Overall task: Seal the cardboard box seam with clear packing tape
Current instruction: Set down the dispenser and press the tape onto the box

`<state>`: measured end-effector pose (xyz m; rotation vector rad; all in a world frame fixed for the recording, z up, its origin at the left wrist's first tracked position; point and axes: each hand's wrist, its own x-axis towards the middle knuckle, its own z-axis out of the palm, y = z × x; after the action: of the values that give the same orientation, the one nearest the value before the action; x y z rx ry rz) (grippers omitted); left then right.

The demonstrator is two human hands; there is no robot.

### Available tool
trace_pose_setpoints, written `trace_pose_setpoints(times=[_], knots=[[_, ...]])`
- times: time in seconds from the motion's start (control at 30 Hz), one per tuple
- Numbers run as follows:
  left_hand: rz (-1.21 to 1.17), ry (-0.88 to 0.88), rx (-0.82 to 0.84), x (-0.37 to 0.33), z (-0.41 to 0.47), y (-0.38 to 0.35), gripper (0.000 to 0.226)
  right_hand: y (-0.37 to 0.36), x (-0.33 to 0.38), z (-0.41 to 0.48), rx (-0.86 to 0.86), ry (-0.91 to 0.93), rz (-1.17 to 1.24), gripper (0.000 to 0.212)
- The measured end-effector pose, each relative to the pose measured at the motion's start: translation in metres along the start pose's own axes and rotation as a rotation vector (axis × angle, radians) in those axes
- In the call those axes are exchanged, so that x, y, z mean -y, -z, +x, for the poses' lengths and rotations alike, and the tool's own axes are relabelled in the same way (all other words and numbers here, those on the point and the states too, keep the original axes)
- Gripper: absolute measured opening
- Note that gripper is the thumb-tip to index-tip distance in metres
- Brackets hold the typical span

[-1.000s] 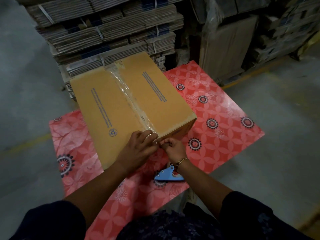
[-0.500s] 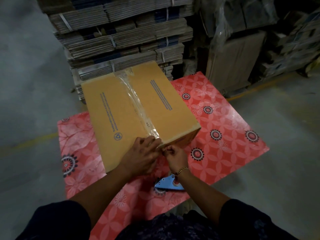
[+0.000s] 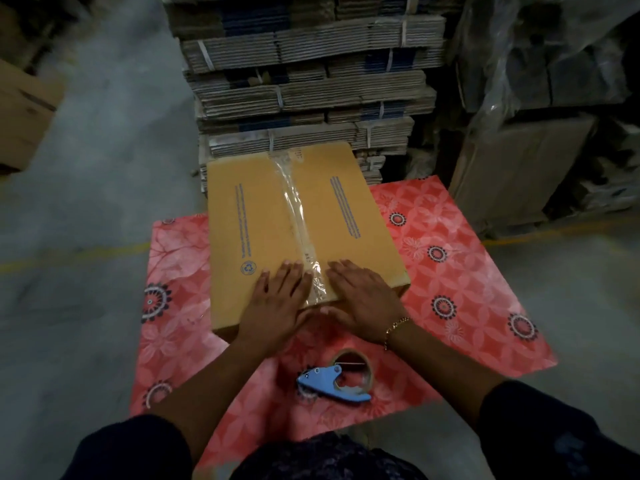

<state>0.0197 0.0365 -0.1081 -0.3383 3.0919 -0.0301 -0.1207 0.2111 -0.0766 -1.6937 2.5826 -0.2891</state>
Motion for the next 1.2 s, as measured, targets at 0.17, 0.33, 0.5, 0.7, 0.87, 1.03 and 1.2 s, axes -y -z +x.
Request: trace_pose_setpoints(times=[0.17,0.33,0.5,0.7,0.87,1.03,1.2], knots=[[0.034,0.003,0.005,-0.003,0.004,-0.004,0.073,-0.016,-0.009,0.024,0.162,0.172,-0.107,0.075],[-0.016,0.009,-0.009,-0.004,-0.002,-0.005,0.090,-0.028,-0.016,0.026,0.154,0.192,-0.123,0.072],[-0.019,0.054,-0.141,-0.010,0.000,-0.006,0.075,-0.031,-0.021,0.025,0.163,0.226,-0.156,0.072],[0.085,0.023,-0.125,-0.005,0.002,-0.016,0.073,-0.034,-0.021,0.025,0.166,0.241,-0.145,0.073],[0.076,0.052,-0.043,-0.006,0.002,-0.012,0.098,-0.035,-0.022,0.024,0.158,0.258,-0.135,0.071],[-0.003,0.079,-0.049,-0.011,-0.002,-0.003,0.084,-0.022,-0.022,0.025,0.273,0.263,-0.111,0.080],[-0.035,0.200,0.016,-0.016,-0.015,0.007,0.096,0.009,-0.017,0.012,0.198,0.211,0.072,0.075]])
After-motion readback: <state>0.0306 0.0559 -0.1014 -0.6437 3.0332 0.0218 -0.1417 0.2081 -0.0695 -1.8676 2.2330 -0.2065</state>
